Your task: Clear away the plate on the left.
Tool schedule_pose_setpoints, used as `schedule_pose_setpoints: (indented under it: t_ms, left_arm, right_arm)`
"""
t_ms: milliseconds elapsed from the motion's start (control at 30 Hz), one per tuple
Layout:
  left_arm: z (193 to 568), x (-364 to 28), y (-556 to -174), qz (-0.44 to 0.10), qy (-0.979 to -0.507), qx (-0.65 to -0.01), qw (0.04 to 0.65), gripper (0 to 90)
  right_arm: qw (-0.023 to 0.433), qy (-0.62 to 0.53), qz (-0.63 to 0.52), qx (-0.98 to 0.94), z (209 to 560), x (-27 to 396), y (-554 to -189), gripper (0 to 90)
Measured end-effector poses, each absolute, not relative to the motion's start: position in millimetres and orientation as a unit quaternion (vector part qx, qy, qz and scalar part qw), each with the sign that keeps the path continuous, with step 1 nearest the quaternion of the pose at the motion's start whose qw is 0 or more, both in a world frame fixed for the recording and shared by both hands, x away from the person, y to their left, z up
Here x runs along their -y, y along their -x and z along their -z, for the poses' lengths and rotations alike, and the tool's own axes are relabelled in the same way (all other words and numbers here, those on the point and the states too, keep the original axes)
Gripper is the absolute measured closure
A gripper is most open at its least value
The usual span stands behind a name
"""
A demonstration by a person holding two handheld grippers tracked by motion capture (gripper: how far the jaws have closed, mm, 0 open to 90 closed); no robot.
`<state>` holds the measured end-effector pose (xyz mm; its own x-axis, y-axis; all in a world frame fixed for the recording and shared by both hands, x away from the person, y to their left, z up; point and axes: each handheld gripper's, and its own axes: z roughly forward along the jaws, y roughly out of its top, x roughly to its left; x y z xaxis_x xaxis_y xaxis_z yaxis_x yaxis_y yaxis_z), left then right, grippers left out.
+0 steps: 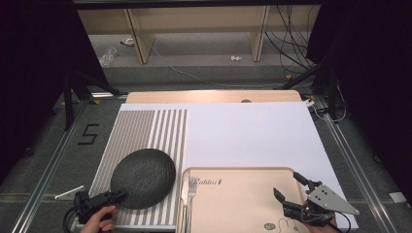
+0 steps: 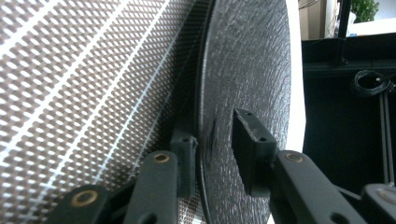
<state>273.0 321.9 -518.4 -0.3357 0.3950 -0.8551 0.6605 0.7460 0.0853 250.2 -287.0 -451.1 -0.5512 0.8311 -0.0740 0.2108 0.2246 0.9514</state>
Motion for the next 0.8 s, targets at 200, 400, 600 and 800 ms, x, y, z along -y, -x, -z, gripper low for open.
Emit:
schedule_pose_setpoints:
  t_ms: [200, 400, 600, 800]
  left_arm:
    - [520.3, -322.1, -272.9, 0.136, -0.324, -0.809, 0.472, 77.6]
    - [521.7, -322.6, -272.5, 0.138, -0.319, -0.806, 0.479, 78.7]
    - [522.9, -324.6, -271.2, 0.151, -0.305, -0.786, 0.516, 85.0]
    - [519.6, -323.2, -271.8, 0.143, -0.317, -0.778, 0.524, 85.4]
  right_arm:
    - [0.305, -0.361, -0.506, -0.721, 451.3, 286.2, -250.9, 19.7]
    - [0.305, -0.362, -0.506, -0.721, 451.5, 286.6, -251.0, 19.8]
    - [0.304, -0.362, -0.505, -0.722, 451.6, 286.2, -251.4, 19.9]
    - [0.304, -0.362, -0.506, -0.721, 451.4, 286.6, -251.3, 20.2]
